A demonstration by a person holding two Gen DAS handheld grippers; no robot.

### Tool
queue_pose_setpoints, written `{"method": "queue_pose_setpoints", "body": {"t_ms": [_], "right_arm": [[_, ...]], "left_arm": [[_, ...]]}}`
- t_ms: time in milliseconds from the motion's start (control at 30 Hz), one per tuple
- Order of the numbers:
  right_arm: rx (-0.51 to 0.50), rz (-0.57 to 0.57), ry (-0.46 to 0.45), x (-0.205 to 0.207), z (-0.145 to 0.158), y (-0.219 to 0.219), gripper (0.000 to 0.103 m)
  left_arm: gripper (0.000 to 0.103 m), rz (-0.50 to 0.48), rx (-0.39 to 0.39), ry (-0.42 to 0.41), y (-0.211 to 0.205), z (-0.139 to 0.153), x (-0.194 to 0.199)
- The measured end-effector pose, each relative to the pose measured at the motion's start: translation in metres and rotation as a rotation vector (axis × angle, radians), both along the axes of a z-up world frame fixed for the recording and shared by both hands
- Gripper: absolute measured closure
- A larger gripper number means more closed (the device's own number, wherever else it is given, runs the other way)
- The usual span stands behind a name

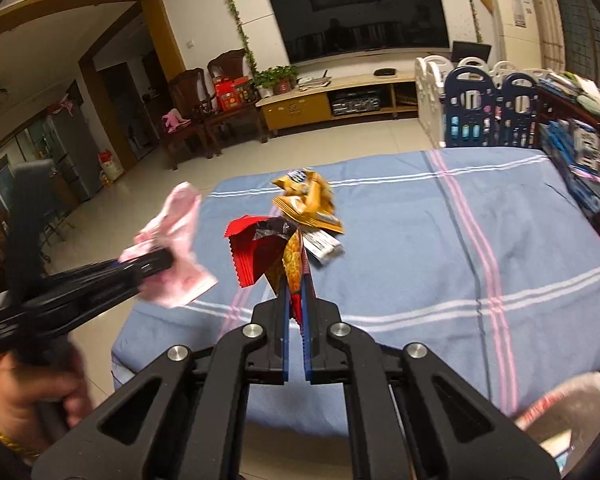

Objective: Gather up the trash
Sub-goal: 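Carry the pink bag and red wrapper with both tools to the wastebasket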

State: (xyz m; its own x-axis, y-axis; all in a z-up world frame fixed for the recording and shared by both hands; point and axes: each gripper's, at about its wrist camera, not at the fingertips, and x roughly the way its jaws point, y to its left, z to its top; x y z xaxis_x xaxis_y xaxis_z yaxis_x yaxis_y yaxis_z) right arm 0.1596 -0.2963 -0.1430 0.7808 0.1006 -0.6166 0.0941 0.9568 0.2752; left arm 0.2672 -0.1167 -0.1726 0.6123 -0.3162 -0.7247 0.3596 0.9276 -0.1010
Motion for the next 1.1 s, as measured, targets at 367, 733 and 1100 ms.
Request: {"method": "queue_pose_setpoints", "body": {"t_ms": [367, 733, 1100], "right_arm": [[-0.026, 0.001, 0.036, -0.005, -0.016, 0.006, 0.098], [-0.031, 0.004, 0.042, 0.000, -0.018, 0.007, 0.098], [0.018, -0.146, -0.101, -0.093, 0.023, -0.048, 0.098]], "left_arm": [[0.083, -0.039, 0.049, 0.020, 0.000, -0.017, -0.047], [0.083, -0.042, 0.065, 0.018, -0.003, -0.019, -0.045], [0.083, -0.341, -0.054, 0.005, -0.070, -0.009, -0.080]]}}
